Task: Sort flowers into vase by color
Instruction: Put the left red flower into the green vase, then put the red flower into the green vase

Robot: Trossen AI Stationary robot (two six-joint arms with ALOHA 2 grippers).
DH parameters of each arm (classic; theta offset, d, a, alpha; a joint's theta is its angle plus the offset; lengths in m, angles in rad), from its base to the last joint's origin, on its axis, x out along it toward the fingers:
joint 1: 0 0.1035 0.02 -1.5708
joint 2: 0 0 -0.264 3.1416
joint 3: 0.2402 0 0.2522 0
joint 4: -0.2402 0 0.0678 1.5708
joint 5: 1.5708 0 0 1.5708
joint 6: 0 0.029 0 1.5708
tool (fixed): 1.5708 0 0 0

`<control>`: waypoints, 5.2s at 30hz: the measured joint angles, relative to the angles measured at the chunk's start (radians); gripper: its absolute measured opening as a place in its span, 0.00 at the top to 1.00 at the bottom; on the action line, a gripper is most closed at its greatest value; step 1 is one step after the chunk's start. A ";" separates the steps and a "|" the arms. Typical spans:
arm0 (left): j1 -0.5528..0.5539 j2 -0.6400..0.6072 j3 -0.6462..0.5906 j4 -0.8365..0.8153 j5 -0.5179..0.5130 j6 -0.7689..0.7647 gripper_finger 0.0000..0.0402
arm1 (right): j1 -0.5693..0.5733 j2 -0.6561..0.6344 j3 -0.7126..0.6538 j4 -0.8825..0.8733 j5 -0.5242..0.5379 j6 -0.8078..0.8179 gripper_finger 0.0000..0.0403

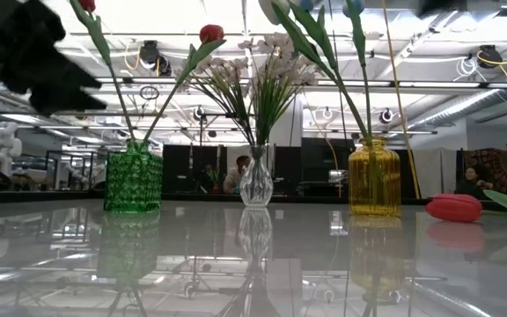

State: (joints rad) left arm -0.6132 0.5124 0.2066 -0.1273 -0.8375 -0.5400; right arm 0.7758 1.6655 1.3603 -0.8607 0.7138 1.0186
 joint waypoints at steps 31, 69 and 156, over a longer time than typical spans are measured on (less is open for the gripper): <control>0.000 -0.022 0.000 0.119 -0.120 0.120 0.83 | 0.123 0.022 -0.370 0.097 -0.525 0.507 0.45; 0.101 0.096 0.000 0.224 -0.111 0.121 0.88 | 0.247 0.022 -0.370 0.169 -0.474 0.702 0.45; -0.195 -0.049 0.101 -0.245 0.190 -0.242 0.28 | 0.136 0.024 -0.348 -0.039 -0.449 0.714 0.96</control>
State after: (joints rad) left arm -0.8082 0.4635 0.3074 -0.3721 -0.6476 -0.7825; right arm 0.9116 1.6897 1.0122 -0.8998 0.2650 1.7328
